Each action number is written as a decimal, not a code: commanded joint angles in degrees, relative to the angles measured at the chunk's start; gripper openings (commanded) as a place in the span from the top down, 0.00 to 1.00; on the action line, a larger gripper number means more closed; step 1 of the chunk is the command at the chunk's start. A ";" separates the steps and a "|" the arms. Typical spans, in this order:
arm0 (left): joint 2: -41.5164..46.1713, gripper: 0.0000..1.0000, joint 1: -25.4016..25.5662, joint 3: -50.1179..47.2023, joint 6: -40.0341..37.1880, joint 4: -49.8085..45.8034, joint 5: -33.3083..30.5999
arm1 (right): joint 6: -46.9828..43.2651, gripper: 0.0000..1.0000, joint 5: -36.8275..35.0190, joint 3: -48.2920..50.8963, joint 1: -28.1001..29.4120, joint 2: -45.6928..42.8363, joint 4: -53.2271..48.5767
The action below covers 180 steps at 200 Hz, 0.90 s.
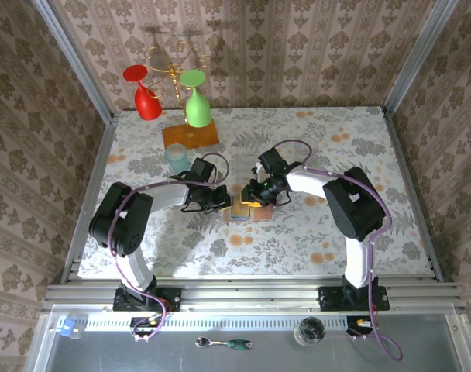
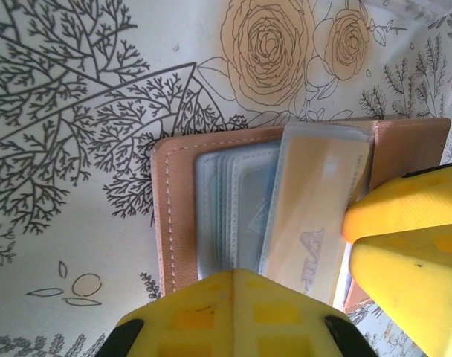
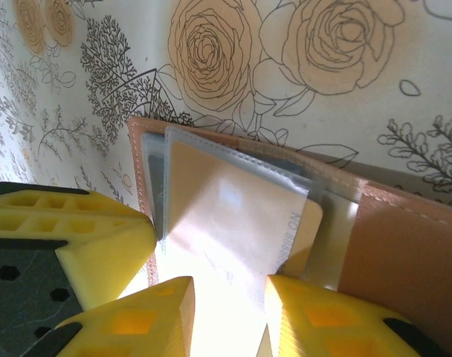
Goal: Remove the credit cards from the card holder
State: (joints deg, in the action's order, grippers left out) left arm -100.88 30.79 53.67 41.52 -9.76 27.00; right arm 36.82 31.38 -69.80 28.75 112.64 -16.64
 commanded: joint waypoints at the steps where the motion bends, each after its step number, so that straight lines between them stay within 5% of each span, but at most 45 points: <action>1: -1.11 1.00 -0.55 0.13 -1.31 -1.99 -0.55 | -1.40 0.66 -3.22 -0.07 0.01 -2.01 -3.41; 180: -2.28 1.00 0.77 3.56 -2.21 -4.43 -0.11 | 0.53 0.67 2.83 0.90 0.02 -1.27 0.01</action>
State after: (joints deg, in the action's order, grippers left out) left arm -101.95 31.46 56.64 40.88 -11.64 27.57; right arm 36.49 31.64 -69.04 28.75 109.95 -17.67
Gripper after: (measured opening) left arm 0.050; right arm 0.338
